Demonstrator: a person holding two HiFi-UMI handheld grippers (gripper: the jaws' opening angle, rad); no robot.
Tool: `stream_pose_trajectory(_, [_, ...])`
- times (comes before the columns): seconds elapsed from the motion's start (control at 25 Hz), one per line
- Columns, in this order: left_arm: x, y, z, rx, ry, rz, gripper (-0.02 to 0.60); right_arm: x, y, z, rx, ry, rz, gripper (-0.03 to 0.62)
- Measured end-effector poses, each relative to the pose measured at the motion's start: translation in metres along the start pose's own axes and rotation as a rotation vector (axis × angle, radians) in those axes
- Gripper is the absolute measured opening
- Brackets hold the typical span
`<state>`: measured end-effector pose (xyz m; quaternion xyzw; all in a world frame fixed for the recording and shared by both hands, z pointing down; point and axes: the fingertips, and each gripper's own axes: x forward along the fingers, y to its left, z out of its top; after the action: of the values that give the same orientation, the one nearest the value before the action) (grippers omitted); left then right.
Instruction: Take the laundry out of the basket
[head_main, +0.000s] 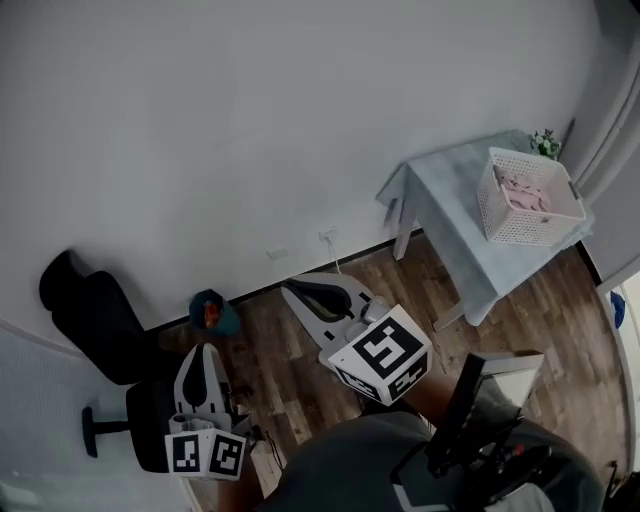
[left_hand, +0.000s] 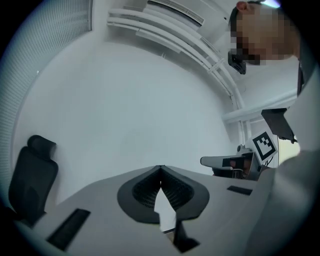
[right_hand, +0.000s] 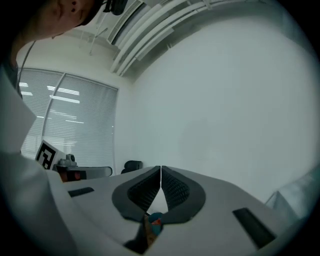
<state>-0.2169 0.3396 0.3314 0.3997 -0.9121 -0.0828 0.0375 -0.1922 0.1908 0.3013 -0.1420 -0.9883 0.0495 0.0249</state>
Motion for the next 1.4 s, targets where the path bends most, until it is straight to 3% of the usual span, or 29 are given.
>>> stream_pose_trajectory(0.2, [0.082,-0.074,-0.02,0.022,0.046,-0.082,0.009,-0.051,-0.099,0.008,0.02,-0.03,-0.103,0.017])
stream_pose_trajectory(0.44, [0.164,-0.178,-0.033,0.067,0.087,-0.33,0.009,-0.119,-0.189,0.023,0.109,-0.109,-0.283,0.017])
stream_pose_trajectory(0.64, [0.217,-0.262,-0.049,0.075,0.096,-0.536,0.009,-0.175,-0.246,0.021,0.057,-0.11,-0.426,0.017])
stream_pose_trajectory(0.88, [0.284,-0.341,-0.07,0.047,0.139,-0.777,0.009,-0.23,-0.319,0.028,0.001,-0.081,-0.657,0.017])
stream_pose_trajectory(1.0, [0.309,-0.374,-0.074,0.069,0.158,-0.875,0.009,-0.254,-0.353,0.033,-0.001,-0.078,-0.772,0.018])
stream_pose_trajectory(1.2, [0.352,-0.415,-0.074,0.066,0.163,-0.998,0.009,-0.283,-0.406,0.042,-0.015,-0.058,-0.917,0.018])
stream_pose_trajectory(1.4, [0.387,-0.449,-0.085,0.045,0.177,-1.048,0.009,-0.318,-0.449,0.042,-0.014,-0.046,-1.02,0.018])
